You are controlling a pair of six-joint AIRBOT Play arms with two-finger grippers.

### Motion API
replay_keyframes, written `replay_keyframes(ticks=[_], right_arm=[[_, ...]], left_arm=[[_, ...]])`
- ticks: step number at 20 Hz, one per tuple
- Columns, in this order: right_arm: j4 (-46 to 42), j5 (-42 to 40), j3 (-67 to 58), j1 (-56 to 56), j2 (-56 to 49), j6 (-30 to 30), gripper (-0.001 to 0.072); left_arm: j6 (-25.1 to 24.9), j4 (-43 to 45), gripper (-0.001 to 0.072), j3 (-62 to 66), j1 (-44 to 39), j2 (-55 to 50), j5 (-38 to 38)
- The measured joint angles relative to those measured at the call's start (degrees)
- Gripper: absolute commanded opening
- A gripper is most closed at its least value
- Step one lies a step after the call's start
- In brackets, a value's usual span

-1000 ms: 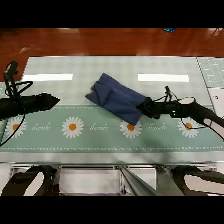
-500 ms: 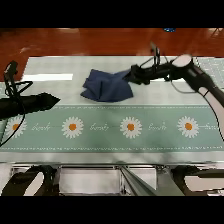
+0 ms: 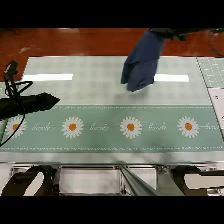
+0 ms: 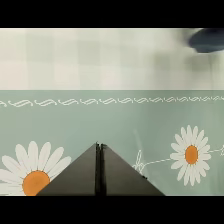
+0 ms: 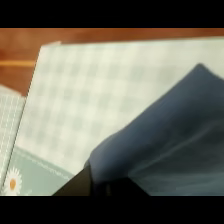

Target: Fold the shirts.

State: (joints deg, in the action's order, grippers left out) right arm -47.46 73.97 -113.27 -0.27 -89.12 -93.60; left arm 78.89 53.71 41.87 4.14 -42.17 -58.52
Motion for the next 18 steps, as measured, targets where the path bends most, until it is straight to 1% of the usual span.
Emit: replay_keyframes(ticks=[3, 8, 13, 18], right_arm=[[0.2, 4.3, -2.2, -7.2, 1.5, -3.5, 0.0023], [0.0, 9.7, -3.3, -18.5, 5.3, -7.6, 0.0023], [-7.1, 17.1, -1.4, -26.1, 10.4, -10.0, 0.0023], [-14.7, 21.4, 6.8, -35.0, 17.4, -10.1, 0.0023]], left_arm=[[-0.1, -1.0, 0.0014, 0.0, -0.2, 0.4, -0.4], [-1.4, -3.5, 0.0014, 0.0, -2.3, 1.2, -0.3], [-1.8, -4.1, 0.0014, 0.0, -4.3, 1.4, -0.2], [-1.9, -4.2, 0.0014, 0.0, -4.8, 1.4, -0.1]])
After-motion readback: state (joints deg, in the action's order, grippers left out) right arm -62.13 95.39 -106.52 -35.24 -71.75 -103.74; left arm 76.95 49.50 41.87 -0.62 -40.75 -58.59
